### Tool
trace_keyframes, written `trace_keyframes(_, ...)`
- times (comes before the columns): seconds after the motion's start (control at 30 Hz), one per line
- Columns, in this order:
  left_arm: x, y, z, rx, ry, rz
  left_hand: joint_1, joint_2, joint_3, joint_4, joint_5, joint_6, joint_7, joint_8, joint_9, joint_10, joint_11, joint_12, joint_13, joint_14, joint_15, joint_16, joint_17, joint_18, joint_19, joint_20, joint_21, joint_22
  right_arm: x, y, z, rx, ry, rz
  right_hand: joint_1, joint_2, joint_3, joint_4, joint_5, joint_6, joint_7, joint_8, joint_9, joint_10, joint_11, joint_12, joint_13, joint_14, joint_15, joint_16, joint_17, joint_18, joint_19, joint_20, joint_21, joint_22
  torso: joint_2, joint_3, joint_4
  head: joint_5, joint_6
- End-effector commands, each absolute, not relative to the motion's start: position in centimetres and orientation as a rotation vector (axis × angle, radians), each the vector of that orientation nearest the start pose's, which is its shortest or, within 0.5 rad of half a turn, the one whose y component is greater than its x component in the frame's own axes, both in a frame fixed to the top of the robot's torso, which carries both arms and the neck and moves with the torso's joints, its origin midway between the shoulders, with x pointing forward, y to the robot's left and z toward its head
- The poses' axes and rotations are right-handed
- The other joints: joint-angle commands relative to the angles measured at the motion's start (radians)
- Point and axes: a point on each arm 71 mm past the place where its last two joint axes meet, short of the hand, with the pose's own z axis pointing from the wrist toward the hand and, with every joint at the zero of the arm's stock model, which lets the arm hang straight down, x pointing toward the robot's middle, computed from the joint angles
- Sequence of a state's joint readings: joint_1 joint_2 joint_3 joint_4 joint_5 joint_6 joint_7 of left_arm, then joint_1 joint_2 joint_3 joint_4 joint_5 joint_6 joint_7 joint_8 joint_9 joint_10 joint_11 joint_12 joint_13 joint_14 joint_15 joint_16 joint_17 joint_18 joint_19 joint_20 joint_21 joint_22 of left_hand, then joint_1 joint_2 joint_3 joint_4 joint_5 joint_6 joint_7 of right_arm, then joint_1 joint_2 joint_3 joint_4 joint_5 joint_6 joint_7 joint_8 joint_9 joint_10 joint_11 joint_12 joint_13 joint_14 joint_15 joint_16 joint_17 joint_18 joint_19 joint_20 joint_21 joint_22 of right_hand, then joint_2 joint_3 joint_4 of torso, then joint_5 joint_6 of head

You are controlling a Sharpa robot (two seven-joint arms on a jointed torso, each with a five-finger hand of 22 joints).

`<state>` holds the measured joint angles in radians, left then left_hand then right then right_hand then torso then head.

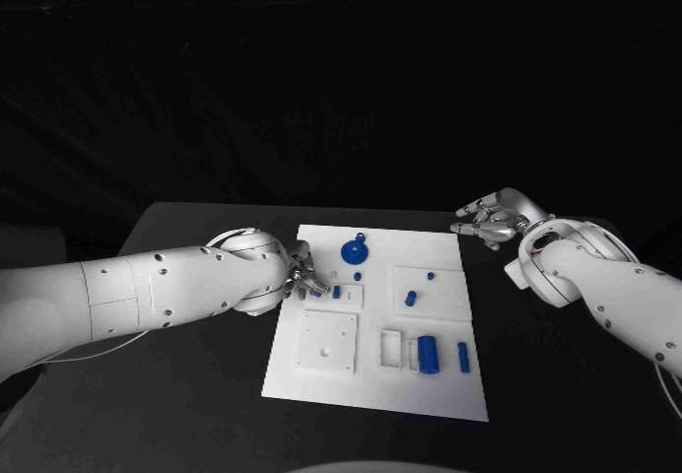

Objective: Assemble the parts on the task board

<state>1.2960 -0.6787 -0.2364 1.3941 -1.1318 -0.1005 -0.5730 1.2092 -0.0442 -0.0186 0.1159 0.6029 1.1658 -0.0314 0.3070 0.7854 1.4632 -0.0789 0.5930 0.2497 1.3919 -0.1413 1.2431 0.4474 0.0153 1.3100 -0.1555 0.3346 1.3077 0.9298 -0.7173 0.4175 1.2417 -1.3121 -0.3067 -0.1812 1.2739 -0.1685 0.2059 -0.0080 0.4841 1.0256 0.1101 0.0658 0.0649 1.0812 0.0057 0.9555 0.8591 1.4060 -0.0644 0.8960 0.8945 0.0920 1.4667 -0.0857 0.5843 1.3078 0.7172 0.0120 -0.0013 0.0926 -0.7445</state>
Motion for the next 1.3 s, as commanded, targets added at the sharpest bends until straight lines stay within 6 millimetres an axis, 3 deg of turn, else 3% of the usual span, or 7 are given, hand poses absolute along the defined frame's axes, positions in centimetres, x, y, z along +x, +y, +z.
trace_keyframes(0.03,49.44,18.78,-24.94,-0.162,2.202,-0.221,-0.002,-0.011,-0.002,0.008,-0.005,-0.007,-0.002,-0.007,-0.001,0.052,-0.001,-0.006,0.002,-0.003,-0.003,-0.005,-0.001,-0.015,0.006,-0.002,-0.005,0.016,53.89,-25.88,-19.74,0.448,1.603,0.627,-0.009,-0.001,-0.001,0.004,0.007,-0.004,0.002,-0.004,-0.002,0.002,-0.002,0.0,-0.001,-0.001,-0.003,-0.004,-0.001,0.017,0.046,0.0,-0.003,0.064,0.0,0.0,0.0001,-0.001,-0.001)
trace_keyframes(0.7,49.63,19.01,-24.98,-0.156,2.202,-0.207,0.01,-0.042,-0.015,0.067,-0.036,-0.005,0.001,-0.006,-0.003,0.052,0.0,-0.014,0.007,-0.007,-0.002,-0.007,-0.007,-0.015,0.005,-0.002,-0.009,0.016,53.89,-25.98,-19.77,0.45,1.602,0.625,-0.009,-0.001,-0.005,0.006,0.007,-0.004,0.002,-0.004,-0.002,0.003,-0.002,0.0,-0.002,-0.001,-0.003,-0.008,-0.004,0.017,0.046,0.0,-0.009,0.063,0.0,-0.0004,0.0003,-0.002,-0.002)
trace_keyframes(0.73,49.63,19.02,-24.98,-0.156,2.202,-0.207,0.009,-0.048,-0.016,0.072,-0.046,-0.005,0.001,-0.006,-0.003,0.051,0.001,-0.015,0.007,-0.007,-0.002,-0.007,-0.008,-0.015,0.005,-0.002,-0.009,0.016,53.89,-25.98,-19.77,0.45,1.602,0.625,-0.009,-0.001,-0.005,0.006,0.007,-0.004,0.002,-0.004,-0.002,0.003,-0.002,0.0,-0.002,-0.001,-0.003,-0.008,-0.004,0.017,0.046,0.0,-0.009,0.063,0.0,-0.0005,0.0003,-0.002,-0.002)
trace_keyframes(0.8,49.63,19.03,-24.99,-0.155,2.203,-0.206,0.006,-0.051,-0.017,0.079,-0.105,-0.005,0.003,-0.005,-0.003,0.051,0.002,-0.017,0.008,-0.009,-0.001,-0.009,-0.009,-0.015,0.004,-0.001,-0.01,0.016,53.89,-25.99,-19.78,0.45,1.602,0.624,-0.009,-0.001,-0.005,0.006,0.007,-0.004,0.002,-0.004,-0.002,0.003,-0.002,0.0,-0.002,-0.001,-0.003,-0.008,-0.004,0.017,0.046,0.0,-0.009,0.063,0.0,-0.0005,0.0002,-0.002,-0.002)
trace_keyframes(0.9,49.63,19.03,-25.0,-0.154,2.205,-0.206,-0.002,-0.069,-0.013,0.099,-0.122,-0.007,0.005,-0.008,-0.004,0.051,0.002,-0.022,0.011,-0.009,-0.001,-0.01,-0.01,-0.015,0.003,0.0,-0.011,0.015,53.89,-26.01,-19.79,0.451,1.602,0.624,-0.009,-0.001,-0.005,0.006,0.007,-0.004,0.002,-0.004,-0.002,0.003,-0.002,0.0,-0.002,-0.001,-0.003,-0.008,-0.004,0.017,0.046,0.0,-0.009,0.063,0.0,-0.0005,0.0,-0.002,-0.002)
trace_keyframes(1.03,49.62,19.02,-25.01,-0.154,2.207,-0.206,0.001,-0.08,-0.008,0.122,-0.129,-0.007,0.01,-0.004,-0.08,0.051,0.004,-0.024,0.015,-0.011,0.0,-0.008,-0.012,-0.015,0.004,0.0,-0.013,0.016,53.88,-26.03,-19.82,0.451,1.602,0.623,-0.008,-0.001,-0.008,0.006,0.008,-0.007,0.002,-0.004,-0.002,0.003,-0.002,-0.001,-0.003,-0.001,-0.003,-0.008,-0.005,0.017,0.046,0.0,-0.013,0.062,0.0,-0.0002,0.0001,-0.002,-0.002)
trace_keyframes(1.3,49.62,19.01,-25.01,-0.159,2.206,-0.209,-0.004,-0.085,-0.009,0.129,-0.136,-0.017,0.013,0.01,-0.106,0.051,0.005,-0.028,0.016,-0.012,0.001,-0.009,-0.014,-0.015,0.004,0.001,-0.015,0.016,53.87,-26.02,-19.89,0.452,1.603,0.622,-0.008,-0.001,-0.008,0.006,0.008,-0.007,0.002,-0.004,-0.002,0.003,-0.002,-0.001,-0.003,-0.001,-0.003,-0.008,-0.005,0.017,0.046,0.0,-0.013,0.062,0.0,0.0001,0.0004,-0.002,-0.002)
